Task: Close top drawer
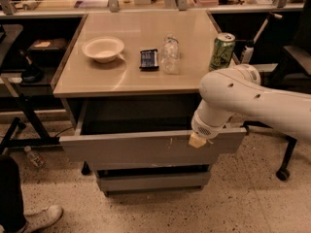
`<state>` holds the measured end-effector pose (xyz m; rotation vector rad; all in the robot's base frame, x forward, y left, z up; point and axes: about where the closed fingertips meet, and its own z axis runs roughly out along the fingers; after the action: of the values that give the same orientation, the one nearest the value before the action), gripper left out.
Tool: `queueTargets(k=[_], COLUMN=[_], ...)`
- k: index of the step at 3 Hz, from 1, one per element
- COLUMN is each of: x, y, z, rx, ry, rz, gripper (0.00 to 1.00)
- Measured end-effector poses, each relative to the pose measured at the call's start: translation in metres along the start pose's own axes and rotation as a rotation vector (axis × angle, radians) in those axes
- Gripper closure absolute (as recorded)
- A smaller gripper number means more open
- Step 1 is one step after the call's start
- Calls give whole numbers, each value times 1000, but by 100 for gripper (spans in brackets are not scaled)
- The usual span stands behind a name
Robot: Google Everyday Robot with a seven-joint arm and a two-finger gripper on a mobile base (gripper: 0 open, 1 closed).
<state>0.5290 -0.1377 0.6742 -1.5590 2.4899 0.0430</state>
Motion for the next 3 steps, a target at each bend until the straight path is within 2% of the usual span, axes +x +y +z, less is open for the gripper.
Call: queueTargets(k=[1,3], x=[0,0], y=[0,0], z=[0,0], rx=[0,0], ry=[0,0], rz=[0,0], gripper=[81,34])
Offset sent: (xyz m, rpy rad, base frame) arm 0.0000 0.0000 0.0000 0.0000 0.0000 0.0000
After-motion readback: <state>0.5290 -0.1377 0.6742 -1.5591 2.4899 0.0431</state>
